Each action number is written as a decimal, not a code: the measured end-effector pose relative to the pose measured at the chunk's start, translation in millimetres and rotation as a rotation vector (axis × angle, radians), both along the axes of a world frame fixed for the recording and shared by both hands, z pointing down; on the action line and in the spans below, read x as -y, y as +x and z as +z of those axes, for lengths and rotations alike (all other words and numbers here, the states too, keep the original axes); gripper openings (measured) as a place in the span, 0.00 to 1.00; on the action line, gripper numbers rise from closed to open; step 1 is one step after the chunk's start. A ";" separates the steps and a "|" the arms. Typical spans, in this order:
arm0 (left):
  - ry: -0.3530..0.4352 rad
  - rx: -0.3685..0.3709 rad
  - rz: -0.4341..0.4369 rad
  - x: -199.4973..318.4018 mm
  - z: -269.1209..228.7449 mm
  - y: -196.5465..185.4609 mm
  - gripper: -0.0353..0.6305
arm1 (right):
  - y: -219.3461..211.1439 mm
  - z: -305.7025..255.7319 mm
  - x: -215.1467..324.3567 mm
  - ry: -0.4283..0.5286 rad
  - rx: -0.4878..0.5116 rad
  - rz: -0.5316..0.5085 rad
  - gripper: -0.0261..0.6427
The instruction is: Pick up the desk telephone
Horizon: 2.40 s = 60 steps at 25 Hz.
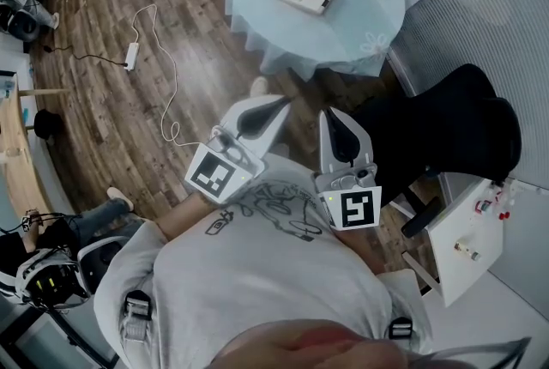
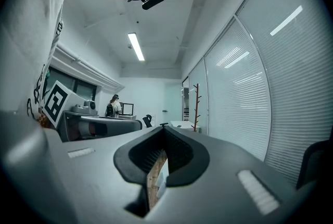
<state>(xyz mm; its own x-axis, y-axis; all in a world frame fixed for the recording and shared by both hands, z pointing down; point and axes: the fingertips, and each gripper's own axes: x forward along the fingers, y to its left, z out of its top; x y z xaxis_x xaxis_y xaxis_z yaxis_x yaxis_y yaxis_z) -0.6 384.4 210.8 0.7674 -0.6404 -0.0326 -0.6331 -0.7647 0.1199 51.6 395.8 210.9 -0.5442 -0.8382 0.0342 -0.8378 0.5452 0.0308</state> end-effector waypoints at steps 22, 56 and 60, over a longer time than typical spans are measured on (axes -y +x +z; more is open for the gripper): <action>-0.023 -0.017 0.081 297.3 6.2 -61.4 0.06 | -61.1 -5.3 294.5 0.005 -0.016 0.111 0.05; -0.159 0.034 0.174 430.8 73.0 -57.6 0.06 | -62.4 53.7 420.1 -0.138 -0.016 0.189 0.05; -0.182 0.064 0.168 438.0 85.9 -47.8 0.08 | -48.8 60.5 426.0 -0.155 -0.014 0.183 0.06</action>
